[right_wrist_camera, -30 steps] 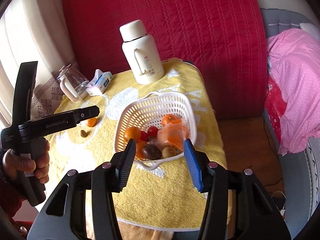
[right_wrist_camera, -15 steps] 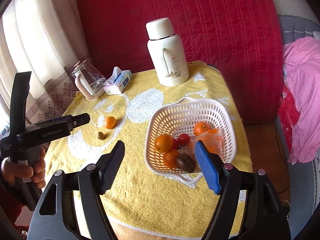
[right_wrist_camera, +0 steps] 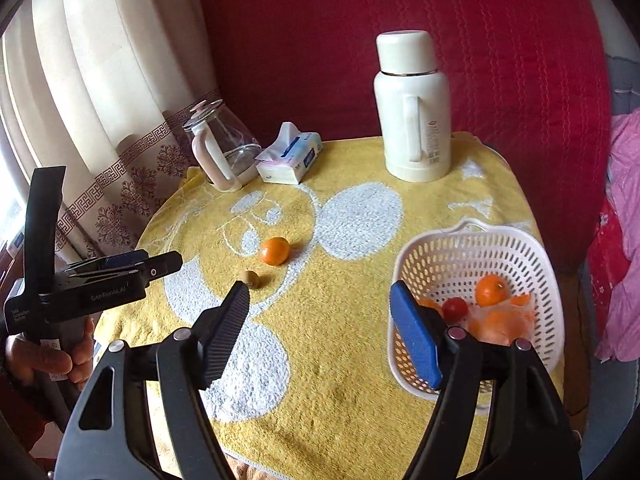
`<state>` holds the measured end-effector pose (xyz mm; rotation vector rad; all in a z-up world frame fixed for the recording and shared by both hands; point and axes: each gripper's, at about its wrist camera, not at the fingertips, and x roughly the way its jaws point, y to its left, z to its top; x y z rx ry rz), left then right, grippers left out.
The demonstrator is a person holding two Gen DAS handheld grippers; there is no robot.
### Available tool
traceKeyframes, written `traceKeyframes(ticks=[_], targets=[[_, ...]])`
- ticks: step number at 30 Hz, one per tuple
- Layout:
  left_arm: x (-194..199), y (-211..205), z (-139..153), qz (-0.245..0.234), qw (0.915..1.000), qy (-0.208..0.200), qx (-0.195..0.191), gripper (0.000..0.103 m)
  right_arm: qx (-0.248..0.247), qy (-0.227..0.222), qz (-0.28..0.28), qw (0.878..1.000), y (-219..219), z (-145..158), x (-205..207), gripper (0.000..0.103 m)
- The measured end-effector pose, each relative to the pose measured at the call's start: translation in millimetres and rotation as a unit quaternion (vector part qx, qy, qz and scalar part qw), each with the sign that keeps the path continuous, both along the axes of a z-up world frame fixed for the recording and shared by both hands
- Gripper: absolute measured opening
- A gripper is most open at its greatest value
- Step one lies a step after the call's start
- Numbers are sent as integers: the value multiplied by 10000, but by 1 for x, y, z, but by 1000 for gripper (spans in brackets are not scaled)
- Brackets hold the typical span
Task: Organize fruits
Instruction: 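Move both tools back from the basket toward the small orange, then close the right tool on the small orange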
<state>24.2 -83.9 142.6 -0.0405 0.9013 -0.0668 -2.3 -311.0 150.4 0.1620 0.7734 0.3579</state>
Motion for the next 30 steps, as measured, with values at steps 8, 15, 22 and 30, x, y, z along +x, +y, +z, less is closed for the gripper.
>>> traceKeyframes(ticks=[8, 15, 22, 30], targets=[[3, 39, -6, 276, 9994, 184, -100, 80, 19, 127, 192, 9997, 40, -8, 30, 74], [-4, 70, -8, 429, 9987, 218, -165, 81, -83, 214, 261, 9994, 73, -22, 61, 74], [-13, 98, -11, 542, 9979, 293, -214, 81, -277, 451, 305, 9981, 102, -49, 100, 74], [-18, 124, -21, 613, 9969, 456, -194, 81, -458, 899, 288, 9945, 128, -84, 147, 74]])
